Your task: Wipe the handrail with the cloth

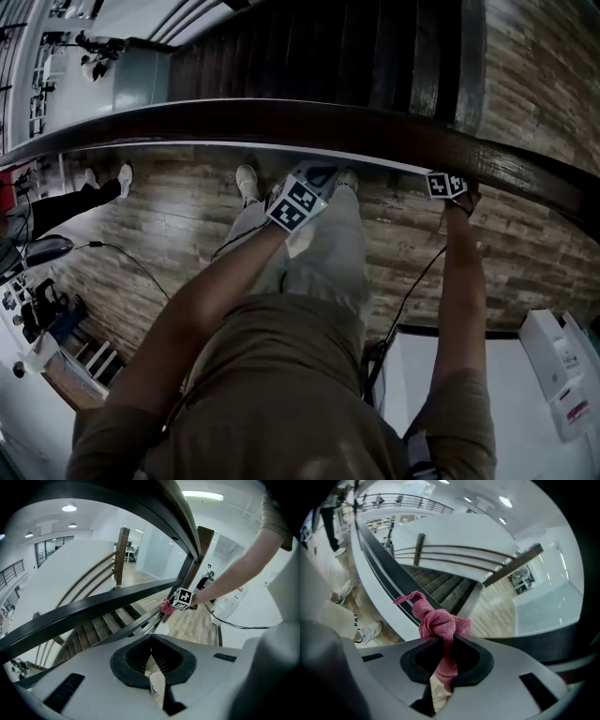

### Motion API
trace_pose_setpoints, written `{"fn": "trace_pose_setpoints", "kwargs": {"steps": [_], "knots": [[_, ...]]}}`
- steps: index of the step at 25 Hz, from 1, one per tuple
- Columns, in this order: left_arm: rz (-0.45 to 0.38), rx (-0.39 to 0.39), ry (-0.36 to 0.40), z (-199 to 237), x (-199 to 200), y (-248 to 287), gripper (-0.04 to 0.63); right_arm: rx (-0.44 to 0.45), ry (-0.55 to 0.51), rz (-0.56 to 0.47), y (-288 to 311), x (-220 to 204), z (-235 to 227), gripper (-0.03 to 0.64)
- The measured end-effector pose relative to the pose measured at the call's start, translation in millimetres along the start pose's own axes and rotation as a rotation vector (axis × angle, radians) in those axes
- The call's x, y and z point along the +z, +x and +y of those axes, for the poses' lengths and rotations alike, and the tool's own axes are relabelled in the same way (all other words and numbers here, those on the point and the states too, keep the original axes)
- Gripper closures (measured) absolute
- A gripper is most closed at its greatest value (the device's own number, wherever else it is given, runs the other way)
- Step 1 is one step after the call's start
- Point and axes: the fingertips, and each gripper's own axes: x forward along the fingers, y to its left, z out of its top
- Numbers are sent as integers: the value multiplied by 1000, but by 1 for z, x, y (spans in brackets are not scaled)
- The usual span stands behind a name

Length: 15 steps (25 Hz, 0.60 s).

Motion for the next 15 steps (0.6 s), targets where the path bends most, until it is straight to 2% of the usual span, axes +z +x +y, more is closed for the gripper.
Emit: {"fn": "trace_pose_setpoints", "kwargs": {"steps": [4,9,12,15], "knots": [[3,9,-2,11,-12,-10,577,0,93,51,3,-13,-1,558],[-9,73,-71,58,-44,-57,577,22,181,104,-2,-13,16,558],[-20,122,-123,92,-74,-93,577,72,149,133,-20,11,58,558],[-49,186,-188,133,-111,-138,577,158,28,117,-44,64,134,558]]}}
